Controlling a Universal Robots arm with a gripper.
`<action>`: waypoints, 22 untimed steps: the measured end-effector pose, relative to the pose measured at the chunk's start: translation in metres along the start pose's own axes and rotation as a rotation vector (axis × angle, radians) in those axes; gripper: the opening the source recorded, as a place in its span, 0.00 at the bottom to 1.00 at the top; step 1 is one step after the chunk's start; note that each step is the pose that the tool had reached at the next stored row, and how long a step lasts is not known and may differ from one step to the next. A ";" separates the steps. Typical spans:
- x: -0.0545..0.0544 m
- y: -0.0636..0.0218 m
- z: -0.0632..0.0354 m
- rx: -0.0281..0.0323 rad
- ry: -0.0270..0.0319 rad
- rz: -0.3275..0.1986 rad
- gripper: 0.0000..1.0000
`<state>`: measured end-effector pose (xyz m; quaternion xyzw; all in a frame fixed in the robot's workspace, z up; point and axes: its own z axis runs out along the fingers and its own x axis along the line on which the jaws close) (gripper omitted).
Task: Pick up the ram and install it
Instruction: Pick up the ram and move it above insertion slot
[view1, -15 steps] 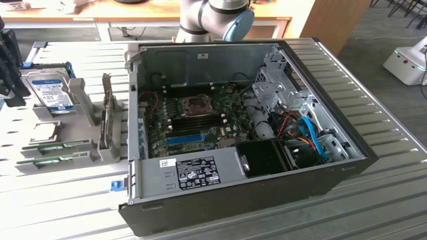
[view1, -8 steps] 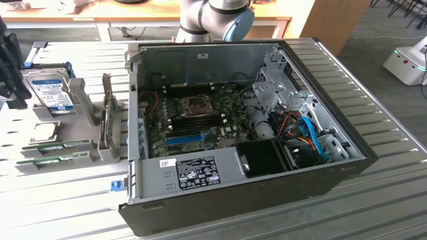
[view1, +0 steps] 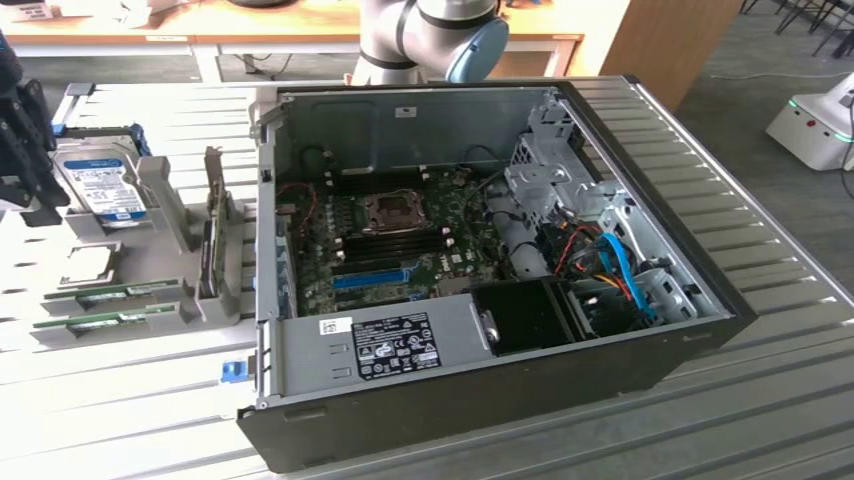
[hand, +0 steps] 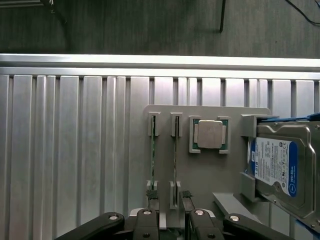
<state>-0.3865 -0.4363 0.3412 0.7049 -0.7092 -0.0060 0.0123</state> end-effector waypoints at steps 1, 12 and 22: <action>0.000 0.0000 0.0017 0.0000 0.0000 0.000 0.30; 0.000 -0.0006 0.0218 0.0000 0.0000 0.000 0.30; 0.000 -0.0010 0.0400 0.0001 0.0000 0.000 0.30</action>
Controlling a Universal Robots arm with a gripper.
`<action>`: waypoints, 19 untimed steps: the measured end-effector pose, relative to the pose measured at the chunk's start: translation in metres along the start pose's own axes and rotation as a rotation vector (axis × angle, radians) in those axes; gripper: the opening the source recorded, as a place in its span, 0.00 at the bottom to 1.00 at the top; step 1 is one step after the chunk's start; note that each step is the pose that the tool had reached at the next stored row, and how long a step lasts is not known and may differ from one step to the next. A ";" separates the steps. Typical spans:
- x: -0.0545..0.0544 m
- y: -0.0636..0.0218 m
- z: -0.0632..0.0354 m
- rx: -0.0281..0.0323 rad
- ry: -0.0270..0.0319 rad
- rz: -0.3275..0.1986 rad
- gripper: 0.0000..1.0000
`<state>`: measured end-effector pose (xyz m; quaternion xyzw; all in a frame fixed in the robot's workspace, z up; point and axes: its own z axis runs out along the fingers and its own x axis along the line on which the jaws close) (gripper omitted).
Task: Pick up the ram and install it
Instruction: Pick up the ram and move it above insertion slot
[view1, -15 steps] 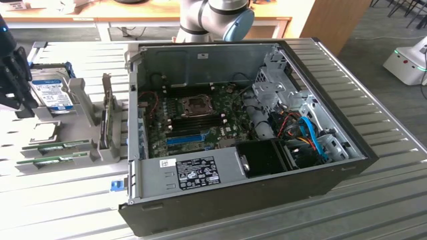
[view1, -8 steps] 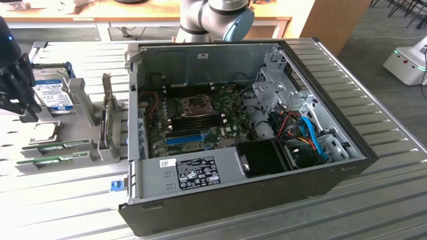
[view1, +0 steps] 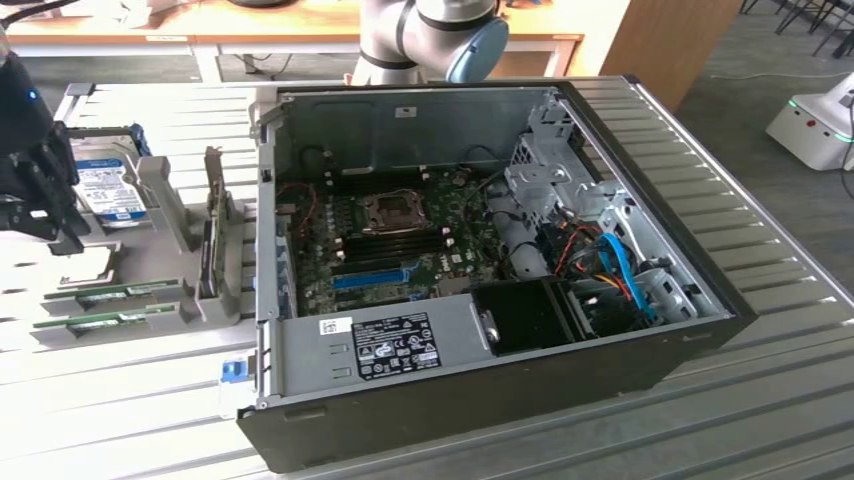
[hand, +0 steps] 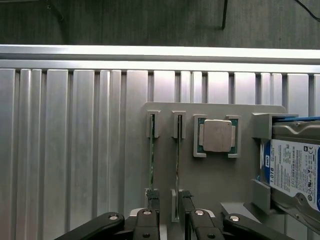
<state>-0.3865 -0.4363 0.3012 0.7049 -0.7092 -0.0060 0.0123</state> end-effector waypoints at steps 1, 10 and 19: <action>0.000 0.0000 0.0018 0.0000 0.0000 0.000 0.30; 0.000 -0.0004 0.0166 0.0000 0.0000 0.000 0.30; 0.000 -0.0008 0.0292 0.0000 0.0000 0.000 0.30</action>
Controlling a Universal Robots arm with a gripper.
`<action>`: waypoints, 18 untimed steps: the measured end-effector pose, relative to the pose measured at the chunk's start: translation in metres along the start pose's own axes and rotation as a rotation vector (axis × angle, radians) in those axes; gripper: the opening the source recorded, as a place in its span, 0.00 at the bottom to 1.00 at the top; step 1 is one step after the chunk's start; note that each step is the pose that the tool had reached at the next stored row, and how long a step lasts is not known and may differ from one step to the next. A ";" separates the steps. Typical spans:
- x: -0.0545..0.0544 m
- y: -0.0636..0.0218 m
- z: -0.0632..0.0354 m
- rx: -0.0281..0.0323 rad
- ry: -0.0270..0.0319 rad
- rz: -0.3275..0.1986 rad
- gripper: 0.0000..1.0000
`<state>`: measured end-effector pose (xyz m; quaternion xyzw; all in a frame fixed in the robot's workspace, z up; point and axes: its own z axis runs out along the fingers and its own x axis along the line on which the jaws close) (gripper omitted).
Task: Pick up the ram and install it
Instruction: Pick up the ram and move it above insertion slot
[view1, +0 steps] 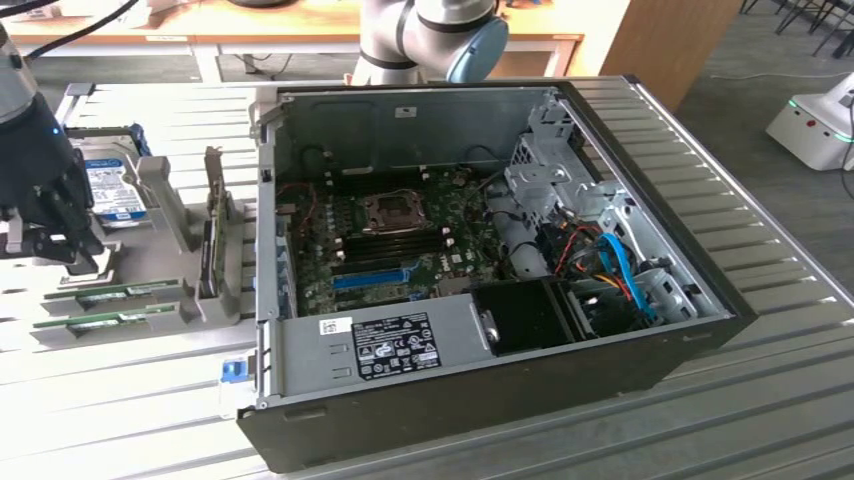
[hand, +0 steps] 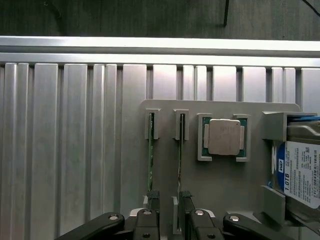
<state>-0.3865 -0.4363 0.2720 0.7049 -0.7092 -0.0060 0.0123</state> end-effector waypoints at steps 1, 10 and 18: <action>0.000 0.0000 0.0012 0.0000 0.0000 0.000 0.30; 0.000 -0.0003 0.0119 0.0000 0.0000 0.000 0.30; 0.000 -0.0005 0.0203 0.0000 0.0000 0.000 0.30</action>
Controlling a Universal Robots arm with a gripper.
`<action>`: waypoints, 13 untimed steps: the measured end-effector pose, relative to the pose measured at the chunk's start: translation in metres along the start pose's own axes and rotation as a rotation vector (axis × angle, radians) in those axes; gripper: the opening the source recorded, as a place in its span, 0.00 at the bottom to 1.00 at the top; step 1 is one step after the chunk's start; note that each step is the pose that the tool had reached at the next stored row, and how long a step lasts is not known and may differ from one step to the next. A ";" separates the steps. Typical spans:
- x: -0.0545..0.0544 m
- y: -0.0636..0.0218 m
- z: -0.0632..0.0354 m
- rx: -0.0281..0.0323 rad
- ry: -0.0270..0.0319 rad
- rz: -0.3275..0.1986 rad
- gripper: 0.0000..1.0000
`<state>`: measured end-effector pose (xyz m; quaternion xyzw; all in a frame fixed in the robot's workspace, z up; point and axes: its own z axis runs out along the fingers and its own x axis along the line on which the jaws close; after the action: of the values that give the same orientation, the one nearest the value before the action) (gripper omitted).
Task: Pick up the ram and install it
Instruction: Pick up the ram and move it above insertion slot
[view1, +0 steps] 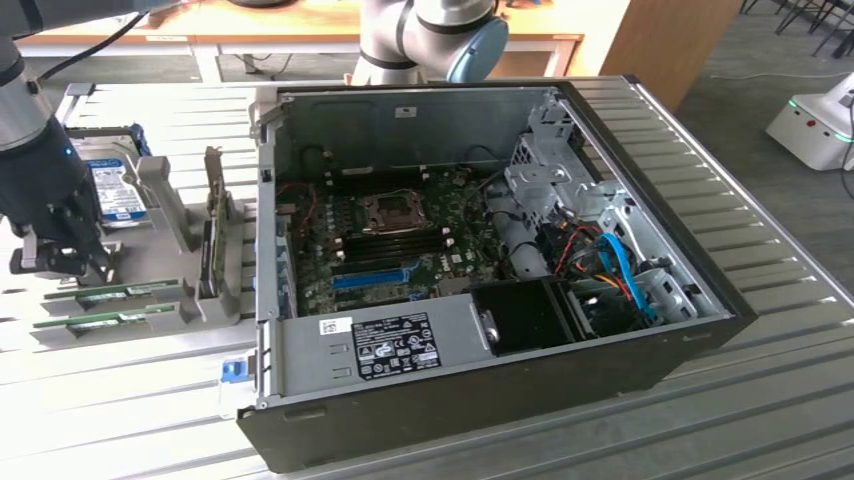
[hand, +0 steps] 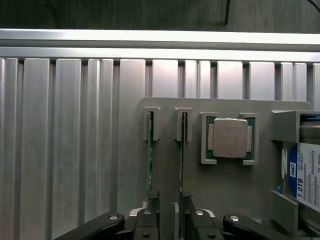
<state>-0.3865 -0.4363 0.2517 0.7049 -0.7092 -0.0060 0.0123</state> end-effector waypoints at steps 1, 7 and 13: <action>0.000 0.0000 0.0009 0.0001 0.0000 0.000 0.30; 0.000 -0.0002 0.0063 0.0001 0.0000 0.000 0.30; 0.000 -0.0003 0.0119 0.0001 0.0000 0.000 0.30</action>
<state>-0.3865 -0.4363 0.2398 0.7049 -0.7092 -0.0059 0.0123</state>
